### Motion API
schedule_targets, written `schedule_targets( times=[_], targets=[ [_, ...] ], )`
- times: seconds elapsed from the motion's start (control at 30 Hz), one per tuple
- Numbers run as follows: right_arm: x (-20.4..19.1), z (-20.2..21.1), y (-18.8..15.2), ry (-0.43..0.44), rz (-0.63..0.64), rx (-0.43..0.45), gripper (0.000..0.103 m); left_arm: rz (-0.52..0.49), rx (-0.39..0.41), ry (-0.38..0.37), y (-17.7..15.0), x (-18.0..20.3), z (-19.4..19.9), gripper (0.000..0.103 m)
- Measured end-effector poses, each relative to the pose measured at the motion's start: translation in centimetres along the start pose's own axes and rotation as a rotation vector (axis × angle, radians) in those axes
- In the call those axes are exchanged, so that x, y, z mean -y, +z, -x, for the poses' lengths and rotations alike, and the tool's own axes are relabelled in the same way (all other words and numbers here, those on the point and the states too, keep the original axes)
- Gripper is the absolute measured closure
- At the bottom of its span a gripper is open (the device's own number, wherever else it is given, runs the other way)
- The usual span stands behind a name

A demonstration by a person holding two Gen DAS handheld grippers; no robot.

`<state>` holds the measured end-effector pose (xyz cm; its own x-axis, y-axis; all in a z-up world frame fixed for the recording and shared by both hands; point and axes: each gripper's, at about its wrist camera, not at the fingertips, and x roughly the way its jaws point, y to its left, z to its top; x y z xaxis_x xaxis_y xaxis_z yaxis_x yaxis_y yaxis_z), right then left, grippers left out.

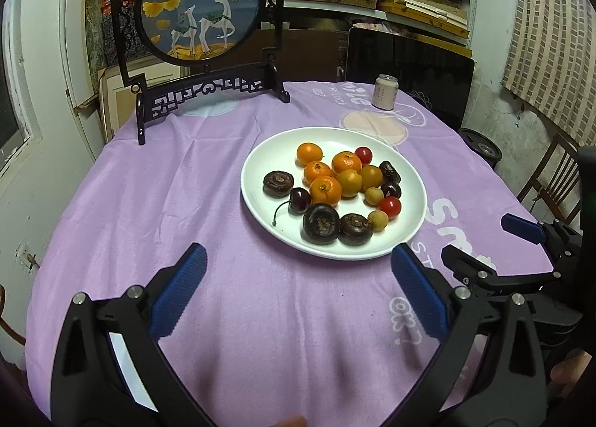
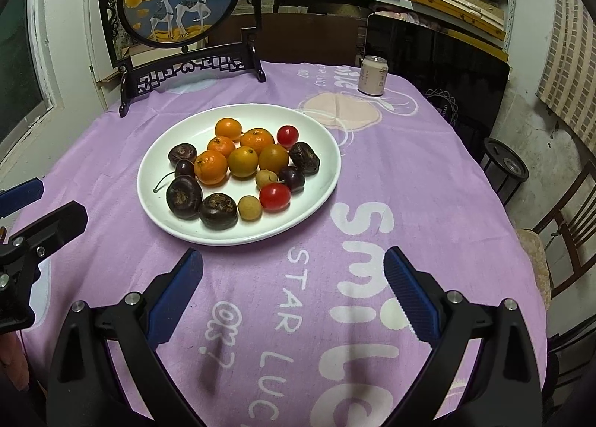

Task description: Organize fruits

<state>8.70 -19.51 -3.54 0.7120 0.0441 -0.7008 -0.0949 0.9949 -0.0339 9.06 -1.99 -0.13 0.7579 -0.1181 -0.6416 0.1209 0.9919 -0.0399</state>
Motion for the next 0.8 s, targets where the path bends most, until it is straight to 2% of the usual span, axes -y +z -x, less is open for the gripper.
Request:
schedule_targets(
  times=[0.8],
  targets=[
    [-0.5, 0.1, 0.0, 0.019, 0.002, -0.004, 0.005, 0.034, -0.040, 0.005, 0.1, -1.0, -1.0, 0.002]
  ],
)
